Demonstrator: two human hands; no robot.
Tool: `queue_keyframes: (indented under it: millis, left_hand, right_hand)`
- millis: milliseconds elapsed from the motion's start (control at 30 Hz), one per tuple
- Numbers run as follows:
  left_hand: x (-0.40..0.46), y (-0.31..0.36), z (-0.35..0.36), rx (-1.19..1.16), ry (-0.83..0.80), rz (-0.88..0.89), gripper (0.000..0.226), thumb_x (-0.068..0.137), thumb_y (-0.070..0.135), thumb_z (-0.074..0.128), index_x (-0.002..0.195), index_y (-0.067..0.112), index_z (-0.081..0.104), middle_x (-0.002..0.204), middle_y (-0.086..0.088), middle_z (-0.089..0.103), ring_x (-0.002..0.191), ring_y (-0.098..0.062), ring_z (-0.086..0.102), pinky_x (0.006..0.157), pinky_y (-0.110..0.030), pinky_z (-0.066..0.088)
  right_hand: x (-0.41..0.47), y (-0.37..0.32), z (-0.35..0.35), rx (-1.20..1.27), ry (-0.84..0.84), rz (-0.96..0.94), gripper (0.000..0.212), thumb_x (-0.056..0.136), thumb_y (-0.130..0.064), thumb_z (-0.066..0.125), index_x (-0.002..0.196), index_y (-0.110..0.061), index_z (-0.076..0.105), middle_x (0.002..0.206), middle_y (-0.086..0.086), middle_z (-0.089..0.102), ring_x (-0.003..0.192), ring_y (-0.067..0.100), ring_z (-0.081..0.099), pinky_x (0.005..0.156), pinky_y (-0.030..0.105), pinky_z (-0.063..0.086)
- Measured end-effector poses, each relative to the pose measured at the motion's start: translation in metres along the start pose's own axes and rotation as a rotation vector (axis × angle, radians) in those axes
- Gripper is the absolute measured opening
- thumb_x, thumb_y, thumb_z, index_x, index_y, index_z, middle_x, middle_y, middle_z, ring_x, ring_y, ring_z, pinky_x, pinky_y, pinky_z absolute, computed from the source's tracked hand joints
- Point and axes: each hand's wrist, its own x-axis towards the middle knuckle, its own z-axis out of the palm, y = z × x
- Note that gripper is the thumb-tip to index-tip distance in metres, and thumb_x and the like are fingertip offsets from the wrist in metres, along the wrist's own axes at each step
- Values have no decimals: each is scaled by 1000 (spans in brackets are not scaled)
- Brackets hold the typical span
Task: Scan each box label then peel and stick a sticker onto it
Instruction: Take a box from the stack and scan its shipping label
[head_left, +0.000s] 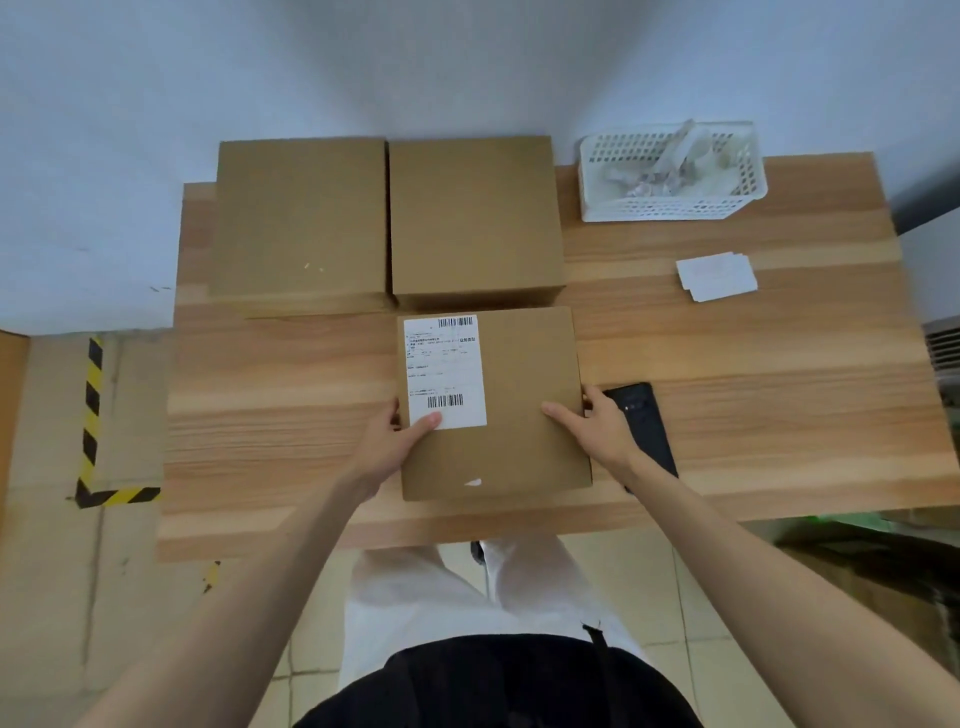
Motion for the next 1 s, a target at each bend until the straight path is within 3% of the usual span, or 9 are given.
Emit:
queue_keyframes:
  millis: [167,267,367,433,533,667,800,1000]
  left_hand:
    - [12,-7,1,4,18,21,50,90,36,76,134,22,57,118,6,68,107,-16,64,74,-25,51]
    - [15,-11,1,0,16,35,55,89,39,76,137,22,55,121,6,68,112,-18,63,80,-29,53]
    - [14,-10,1,9,17,32,56,90,39,76,138,23,53,122,7,66,111,-16,62,85,-31,55]
    - [14,-10,2,24,18,45,56,91,39,74,139,21,52,123,7,66,110,-13,62,82,-26,53]
    - [15,-11,4,59,31,70,54,93,39,72,139,19,53,123,9,67,108,-8,63,74,-15,48]
    - [15,-9,12,37,44,50,49,94,35,71,136,19,53,118,13,66,103,-2,61,71,-10,48]
    - [16,-9,18,20,64,43,49,93,34,72,135,18,52,115,14,65,100,-1,60,72,-15,48]
    - [19,-13,14,-12,63,12,63,88,42,76,140,20,47,120,8,64,109,-13,63,83,-31,55]
  right_hand:
    - [9,2,-14,-51,157,32,58,97,-55,54,138,-14,55,126,-4,61,118,16,56,99,32,46]
    - [10,21,-32,-389,344,5,56,95,-59,47,120,-10,56,120,10,62,113,29,57,94,46,49]
    - [8,43,-44,-772,387,129,70,94,-58,53,130,1,46,128,23,53,118,40,49,93,49,44]
    - [6,52,-45,-905,390,194,84,90,-66,55,132,6,42,131,26,51,120,42,48,94,48,43]
    - [7,68,-40,-954,379,221,96,86,-73,53,136,7,38,132,27,50,120,40,47,91,46,45]
    - [10,75,-31,-936,408,233,104,87,-74,50,143,10,29,136,30,46,122,41,45,93,48,46]
    - [14,75,-27,-967,397,242,102,91,-72,43,145,14,25,135,31,46,120,42,46,95,45,44]
    - [16,77,-23,-1037,388,252,99,95,-68,41,144,17,27,131,31,47,114,41,48,92,43,43]
